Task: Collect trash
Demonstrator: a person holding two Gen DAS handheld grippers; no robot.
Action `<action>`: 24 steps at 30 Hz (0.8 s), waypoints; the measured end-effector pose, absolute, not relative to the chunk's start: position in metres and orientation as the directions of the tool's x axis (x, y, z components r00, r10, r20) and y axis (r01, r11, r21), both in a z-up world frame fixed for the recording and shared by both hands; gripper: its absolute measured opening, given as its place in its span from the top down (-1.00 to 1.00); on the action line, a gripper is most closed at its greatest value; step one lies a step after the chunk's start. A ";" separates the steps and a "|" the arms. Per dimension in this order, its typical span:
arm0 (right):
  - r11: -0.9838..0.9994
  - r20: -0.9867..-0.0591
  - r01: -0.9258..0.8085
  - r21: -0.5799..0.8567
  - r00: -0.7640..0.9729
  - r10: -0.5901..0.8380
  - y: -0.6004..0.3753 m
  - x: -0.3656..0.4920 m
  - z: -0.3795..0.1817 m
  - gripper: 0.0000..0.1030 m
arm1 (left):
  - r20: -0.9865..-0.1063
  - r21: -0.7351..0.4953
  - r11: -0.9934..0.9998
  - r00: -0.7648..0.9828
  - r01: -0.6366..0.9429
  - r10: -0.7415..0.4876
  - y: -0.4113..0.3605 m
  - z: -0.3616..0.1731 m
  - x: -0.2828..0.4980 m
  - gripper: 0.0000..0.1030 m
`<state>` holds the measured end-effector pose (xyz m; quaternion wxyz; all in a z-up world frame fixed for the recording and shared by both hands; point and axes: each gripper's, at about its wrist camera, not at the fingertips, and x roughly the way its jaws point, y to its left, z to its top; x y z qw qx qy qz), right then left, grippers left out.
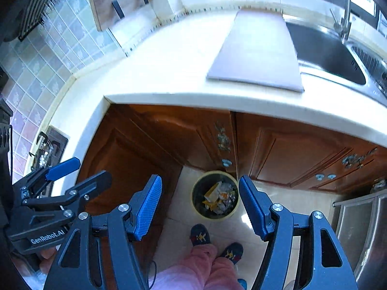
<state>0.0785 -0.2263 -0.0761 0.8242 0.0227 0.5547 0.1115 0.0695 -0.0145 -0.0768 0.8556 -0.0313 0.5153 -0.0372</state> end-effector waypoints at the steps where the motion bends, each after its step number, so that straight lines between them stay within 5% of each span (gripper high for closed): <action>1: 0.973 -0.907 -0.161 0.164 0.363 0.213 -0.227 0.080 -0.069 -0.31 | -0.875 -0.089 0.996 0.475 0.032 -0.094 -0.015 -0.070 0.069 -0.61; 24: 0.982 -0.821 -0.138 0.132 0.540 0.186 -0.204 0.085 0.053 -0.49 | -0.795 -0.031 0.996 0.607 -0.082 0.025 -0.010 0.036 0.072 -0.61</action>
